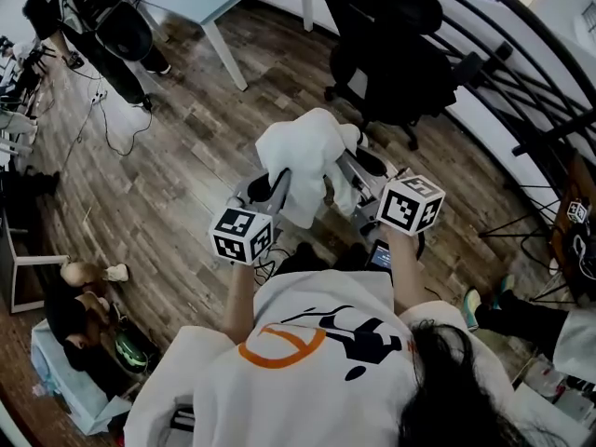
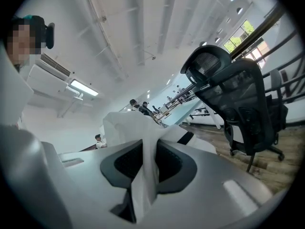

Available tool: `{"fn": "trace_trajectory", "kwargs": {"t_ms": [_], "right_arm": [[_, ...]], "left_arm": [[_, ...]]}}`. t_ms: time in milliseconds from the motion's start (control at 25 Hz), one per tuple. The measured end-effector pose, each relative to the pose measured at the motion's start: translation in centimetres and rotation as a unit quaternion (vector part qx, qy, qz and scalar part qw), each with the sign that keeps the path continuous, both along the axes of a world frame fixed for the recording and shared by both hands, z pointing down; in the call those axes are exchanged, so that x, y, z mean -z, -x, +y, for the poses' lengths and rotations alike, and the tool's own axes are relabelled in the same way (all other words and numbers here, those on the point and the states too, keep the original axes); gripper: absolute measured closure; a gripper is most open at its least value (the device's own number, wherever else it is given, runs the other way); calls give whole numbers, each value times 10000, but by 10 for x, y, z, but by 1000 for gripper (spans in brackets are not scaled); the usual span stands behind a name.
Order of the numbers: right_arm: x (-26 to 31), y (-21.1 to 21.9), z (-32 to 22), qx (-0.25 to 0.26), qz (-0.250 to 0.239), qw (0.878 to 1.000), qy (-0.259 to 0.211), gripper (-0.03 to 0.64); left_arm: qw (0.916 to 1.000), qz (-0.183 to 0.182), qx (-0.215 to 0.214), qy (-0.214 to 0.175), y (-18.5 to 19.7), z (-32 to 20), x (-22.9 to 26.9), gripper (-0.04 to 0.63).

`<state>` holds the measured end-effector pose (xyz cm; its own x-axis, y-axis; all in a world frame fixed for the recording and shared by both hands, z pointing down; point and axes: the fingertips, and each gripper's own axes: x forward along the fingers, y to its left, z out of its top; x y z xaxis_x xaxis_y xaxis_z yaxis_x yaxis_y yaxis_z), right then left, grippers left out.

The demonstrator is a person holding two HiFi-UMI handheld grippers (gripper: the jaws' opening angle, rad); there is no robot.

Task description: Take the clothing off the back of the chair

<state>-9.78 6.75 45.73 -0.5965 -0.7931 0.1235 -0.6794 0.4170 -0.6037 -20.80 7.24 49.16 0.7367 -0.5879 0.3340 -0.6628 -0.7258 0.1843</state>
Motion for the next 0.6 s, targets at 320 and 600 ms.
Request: {"fn": "trace_trajectory", "kwargs": {"t_ms": [320,600], "right_arm": [[12,-2,-19,-228,-13,9997,110,528],[-26,69,7,-301,69,9995,-82,528]], "left_arm": [[9996,50,-259,130,-7,-19,12,557],[9993,232,-295,-34,62,4,-30,557]]}}
